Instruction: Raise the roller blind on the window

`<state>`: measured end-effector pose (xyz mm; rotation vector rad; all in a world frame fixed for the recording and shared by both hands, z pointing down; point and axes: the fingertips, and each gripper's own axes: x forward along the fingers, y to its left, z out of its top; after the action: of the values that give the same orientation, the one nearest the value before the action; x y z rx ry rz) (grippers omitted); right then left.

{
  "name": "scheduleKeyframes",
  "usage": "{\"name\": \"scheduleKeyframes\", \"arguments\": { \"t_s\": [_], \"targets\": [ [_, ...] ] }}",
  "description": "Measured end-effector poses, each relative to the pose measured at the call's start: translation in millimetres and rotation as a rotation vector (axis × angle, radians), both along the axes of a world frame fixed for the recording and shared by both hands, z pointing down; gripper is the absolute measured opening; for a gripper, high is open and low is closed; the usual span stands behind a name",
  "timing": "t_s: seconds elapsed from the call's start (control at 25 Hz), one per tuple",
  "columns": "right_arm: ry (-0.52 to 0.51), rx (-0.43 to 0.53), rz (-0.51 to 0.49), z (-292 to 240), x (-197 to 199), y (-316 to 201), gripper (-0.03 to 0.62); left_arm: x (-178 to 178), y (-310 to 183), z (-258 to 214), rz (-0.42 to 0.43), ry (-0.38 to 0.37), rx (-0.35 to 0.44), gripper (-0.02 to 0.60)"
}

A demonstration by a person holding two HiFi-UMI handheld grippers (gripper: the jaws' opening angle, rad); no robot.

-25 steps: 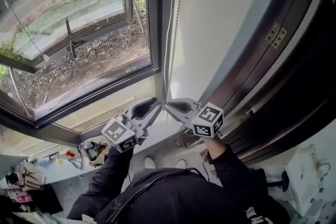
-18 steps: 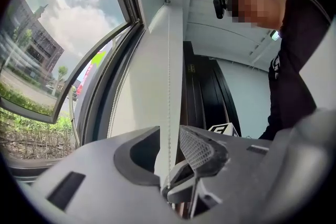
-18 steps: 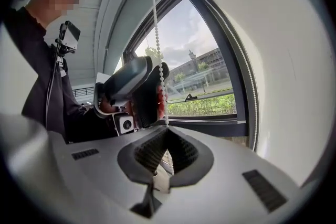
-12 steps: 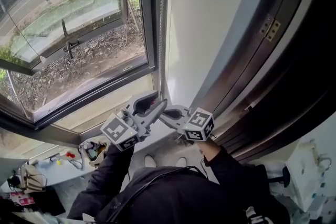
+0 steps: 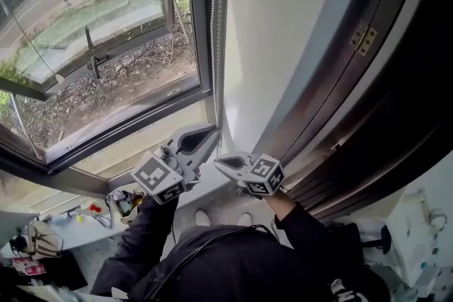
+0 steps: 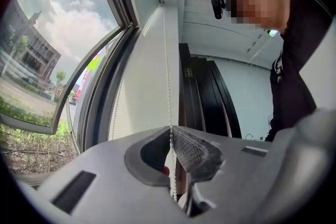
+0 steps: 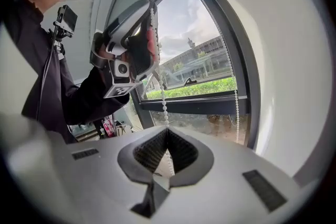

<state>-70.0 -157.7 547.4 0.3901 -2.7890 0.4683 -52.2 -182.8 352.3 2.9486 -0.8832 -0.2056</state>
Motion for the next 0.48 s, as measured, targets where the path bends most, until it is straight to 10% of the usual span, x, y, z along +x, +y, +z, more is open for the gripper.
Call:
{"name": "scheduleKeyframes", "arguments": {
  "t_s": [0.48],
  "targets": [
    [0.001,0.004,-0.115,-6.8,2.0,19.8,0.01,7.1,-1.2,6.5,-0.014,-0.093,0.019,0.014]
  ]
}}
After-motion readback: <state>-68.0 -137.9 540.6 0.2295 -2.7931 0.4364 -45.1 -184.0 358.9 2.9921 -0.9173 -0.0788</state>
